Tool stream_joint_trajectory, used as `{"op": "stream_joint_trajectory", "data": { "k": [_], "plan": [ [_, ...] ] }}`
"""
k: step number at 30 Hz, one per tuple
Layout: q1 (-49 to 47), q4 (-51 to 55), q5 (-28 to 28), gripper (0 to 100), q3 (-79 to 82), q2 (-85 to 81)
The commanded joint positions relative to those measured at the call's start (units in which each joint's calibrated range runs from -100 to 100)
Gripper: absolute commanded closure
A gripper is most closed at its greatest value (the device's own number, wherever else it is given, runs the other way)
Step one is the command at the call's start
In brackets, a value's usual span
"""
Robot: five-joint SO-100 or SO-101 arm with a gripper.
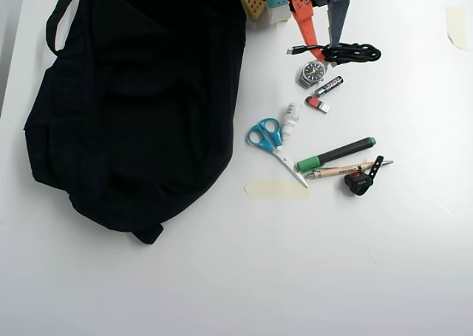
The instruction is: Put the usbc cable into the black bag
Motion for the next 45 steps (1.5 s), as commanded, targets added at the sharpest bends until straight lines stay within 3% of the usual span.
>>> {"op": "stream_joint_trajectory", "data": {
  "k": [1,14,20,23,28,33,37,45],
  "plan": [
    [10.1,-1.6,1.7,98,-0.4,-0.7],
    [36.5,-2.0,1.8,98,-1.0,-0.8],
    [49.0,-10.7,3.2,98,2.7,0.0],
    [48.8,-22.0,4.7,98,12.9,0.6],
    [47.4,-21.2,5.1,98,14.8,6.9],
    [50.9,-21.2,8.0,98,-1.9,27.3],
    [59.4,-21.2,10.5,98,-10.1,27.8],
    [56.6,-21.3,10.4,96,-19.7,46.7]
  ]
}}
